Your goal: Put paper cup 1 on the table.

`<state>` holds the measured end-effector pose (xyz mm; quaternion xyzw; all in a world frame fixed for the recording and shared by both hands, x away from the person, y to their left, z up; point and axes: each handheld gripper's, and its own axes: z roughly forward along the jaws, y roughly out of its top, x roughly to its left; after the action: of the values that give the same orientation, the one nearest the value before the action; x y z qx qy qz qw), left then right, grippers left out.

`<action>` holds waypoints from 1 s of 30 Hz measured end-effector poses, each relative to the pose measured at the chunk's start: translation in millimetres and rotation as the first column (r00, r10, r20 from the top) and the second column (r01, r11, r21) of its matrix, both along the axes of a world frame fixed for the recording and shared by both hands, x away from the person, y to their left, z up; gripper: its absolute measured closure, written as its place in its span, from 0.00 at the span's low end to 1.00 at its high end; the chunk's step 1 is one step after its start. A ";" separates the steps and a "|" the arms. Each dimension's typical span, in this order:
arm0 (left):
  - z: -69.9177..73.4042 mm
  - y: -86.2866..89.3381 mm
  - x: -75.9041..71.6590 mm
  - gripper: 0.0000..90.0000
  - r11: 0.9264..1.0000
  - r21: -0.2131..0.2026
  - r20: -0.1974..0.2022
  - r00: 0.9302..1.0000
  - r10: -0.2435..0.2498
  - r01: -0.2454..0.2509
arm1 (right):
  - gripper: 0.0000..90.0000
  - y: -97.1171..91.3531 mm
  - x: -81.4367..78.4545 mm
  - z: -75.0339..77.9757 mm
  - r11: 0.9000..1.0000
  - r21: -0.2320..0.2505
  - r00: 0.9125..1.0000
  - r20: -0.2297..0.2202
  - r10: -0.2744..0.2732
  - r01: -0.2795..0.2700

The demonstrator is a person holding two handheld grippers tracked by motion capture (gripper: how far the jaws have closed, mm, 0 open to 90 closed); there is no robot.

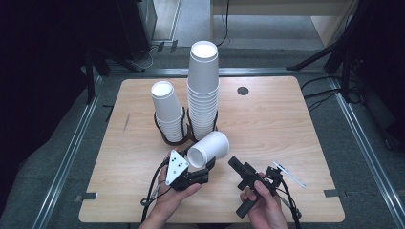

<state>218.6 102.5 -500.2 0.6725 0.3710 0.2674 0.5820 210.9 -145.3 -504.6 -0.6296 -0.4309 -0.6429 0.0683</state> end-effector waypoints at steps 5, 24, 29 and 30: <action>0.9 1.4 -0.4 0.25 1.000 -0.010 0.010 1.000 0.007 -0.007 | 0.00 0.4 4.4 2.0 0.995 0.094 0.993 -0.111 -0.033 0.043; 1.0 -6.8 -5.0 0.25 0.999 -0.020 0.044 0.999 -0.027 0.028 | 0.00 25.6 9.9 -4.5 0.877 0.451 0.948 -0.317 -0.018 0.167; 0.8 -9.6 -6.1 0.25 0.999 -0.018 0.050 0.998 -0.033 0.034 | 0.00 32.3 13.1 -7.5 0.862 0.475 0.933 -0.360 0.005 0.179; 0.5 -10.1 -6.3 0.25 0.999 -0.016 0.049 0.998 -0.035 0.036 | 0.00 34.7 13.6 -8.8 0.862 0.474 0.931 -0.365 0.010 0.177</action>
<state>212.4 92.4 -499.6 0.6674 0.3469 0.2699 0.6011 224.5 -110.5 -513.3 -0.7142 -0.2020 -0.6101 0.2771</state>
